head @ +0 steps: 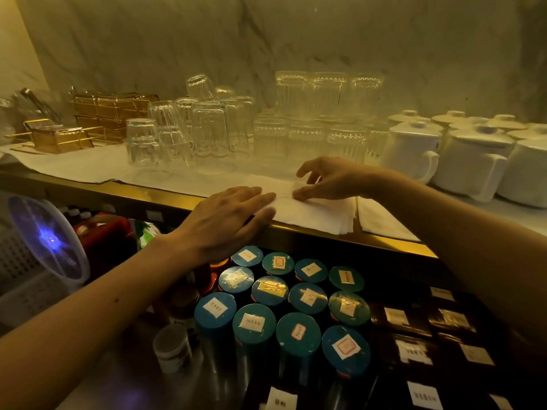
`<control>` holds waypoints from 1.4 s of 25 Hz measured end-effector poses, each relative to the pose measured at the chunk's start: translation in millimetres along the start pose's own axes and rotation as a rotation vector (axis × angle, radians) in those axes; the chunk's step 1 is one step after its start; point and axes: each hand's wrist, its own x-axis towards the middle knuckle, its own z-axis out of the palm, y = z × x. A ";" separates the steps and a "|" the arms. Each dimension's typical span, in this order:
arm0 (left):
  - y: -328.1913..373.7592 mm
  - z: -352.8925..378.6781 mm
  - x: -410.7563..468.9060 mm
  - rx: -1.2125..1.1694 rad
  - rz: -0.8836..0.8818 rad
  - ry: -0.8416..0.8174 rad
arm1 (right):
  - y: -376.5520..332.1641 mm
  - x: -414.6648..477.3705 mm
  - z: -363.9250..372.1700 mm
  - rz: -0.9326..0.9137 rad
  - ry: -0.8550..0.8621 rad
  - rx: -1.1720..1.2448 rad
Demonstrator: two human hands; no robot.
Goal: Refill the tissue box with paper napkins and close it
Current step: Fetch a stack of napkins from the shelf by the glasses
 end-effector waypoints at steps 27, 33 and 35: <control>-23.2 -24.1 29.4 -1.013 -0.402 0.153 | -13.1 -14.5 -39.5 -0.122 0.044 0.442; -19.4 -32.3 21.6 -1.337 -0.340 0.038 | -15.1 -32.6 -44.2 -0.170 0.037 0.586; -14.4 -34.3 16.8 -1.350 -0.333 0.016 | -14.9 -40.8 -43.9 -0.182 0.030 0.601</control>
